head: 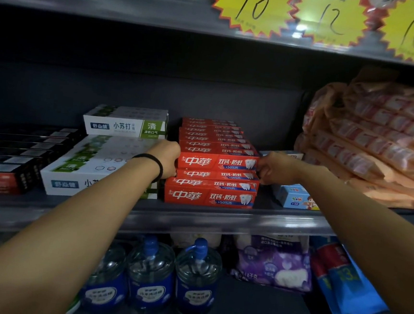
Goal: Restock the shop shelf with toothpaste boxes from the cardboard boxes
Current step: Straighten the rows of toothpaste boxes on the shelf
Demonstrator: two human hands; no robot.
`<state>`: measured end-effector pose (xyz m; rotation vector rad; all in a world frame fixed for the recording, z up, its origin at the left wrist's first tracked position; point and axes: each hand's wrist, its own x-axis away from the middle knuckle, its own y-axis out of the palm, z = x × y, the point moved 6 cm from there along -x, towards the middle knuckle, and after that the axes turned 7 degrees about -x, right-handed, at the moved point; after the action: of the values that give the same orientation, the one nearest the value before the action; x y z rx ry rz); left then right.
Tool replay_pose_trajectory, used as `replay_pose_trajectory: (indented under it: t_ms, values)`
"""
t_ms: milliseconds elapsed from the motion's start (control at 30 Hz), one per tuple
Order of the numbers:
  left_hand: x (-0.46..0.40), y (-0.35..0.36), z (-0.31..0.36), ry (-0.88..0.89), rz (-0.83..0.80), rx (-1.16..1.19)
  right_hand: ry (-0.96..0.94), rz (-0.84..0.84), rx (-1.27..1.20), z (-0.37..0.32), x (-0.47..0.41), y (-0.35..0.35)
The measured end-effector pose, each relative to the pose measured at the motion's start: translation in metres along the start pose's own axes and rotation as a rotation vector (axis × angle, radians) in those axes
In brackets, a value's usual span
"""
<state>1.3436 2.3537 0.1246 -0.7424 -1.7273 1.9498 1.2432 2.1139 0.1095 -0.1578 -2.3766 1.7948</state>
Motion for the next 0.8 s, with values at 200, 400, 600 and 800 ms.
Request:
replay_pose_trajectory:
  t_ms: [200,400,600,800]
  values:
    - [-0.002,0.000,-0.003,-0.032,-0.011,0.049,-0.024,-0.012,-0.049,-0.003,0.001,0.002]
    - [-0.002,0.003,-0.009,-0.104,-0.023,0.181,-0.032,-0.015,-0.071,-0.006,0.001,0.003]
    - [0.000,0.004,-0.010,-0.115,-0.024,0.237,-0.027,-0.006,-0.079,-0.009,0.004,0.003]
    - [0.001,0.002,-0.002,-0.088,-0.030,0.230,0.017,0.000,-0.011,-0.003,0.007,-0.003]
